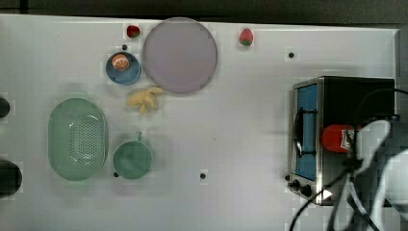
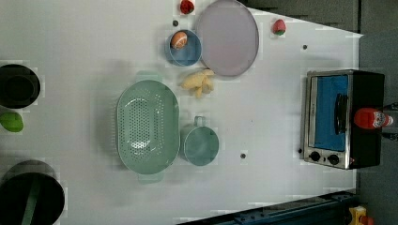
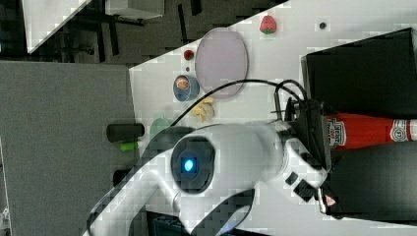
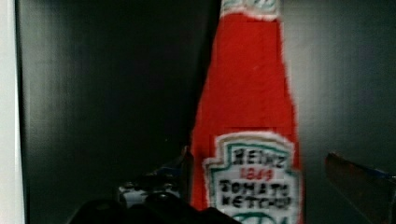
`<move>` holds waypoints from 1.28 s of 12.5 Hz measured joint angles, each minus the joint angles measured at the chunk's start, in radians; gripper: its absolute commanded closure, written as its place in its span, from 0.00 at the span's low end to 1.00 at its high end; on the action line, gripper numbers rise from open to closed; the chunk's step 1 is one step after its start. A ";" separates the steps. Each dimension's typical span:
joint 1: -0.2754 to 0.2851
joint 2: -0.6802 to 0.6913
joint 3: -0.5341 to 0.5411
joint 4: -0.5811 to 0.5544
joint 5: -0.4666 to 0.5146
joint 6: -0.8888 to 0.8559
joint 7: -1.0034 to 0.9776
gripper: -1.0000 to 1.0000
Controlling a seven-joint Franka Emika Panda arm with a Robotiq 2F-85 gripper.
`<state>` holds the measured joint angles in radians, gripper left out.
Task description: Pick Ketchup from oven and place it on table.
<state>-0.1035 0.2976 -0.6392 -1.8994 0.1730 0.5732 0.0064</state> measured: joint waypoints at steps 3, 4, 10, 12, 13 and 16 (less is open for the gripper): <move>0.035 0.046 0.007 -0.040 0.010 0.017 0.006 0.39; 0.038 0.036 0.010 -0.041 -0.004 0.014 0.006 0.39; 0.036 -0.004 -0.006 0.099 -0.038 -0.167 0.006 0.39; 0.049 -0.094 0.071 0.123 -0.096 -0.214 0.006 0.39; 0.075 -0.130 0.100 0.132 -0.072 -0.204 0.006 0.39; 0.154 -0.180 0.278 0.157 -0.075 -0.219 0.015 0.39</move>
<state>0.0501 0.1177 -0.3608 -1.7422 0.0979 0.3540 0.0210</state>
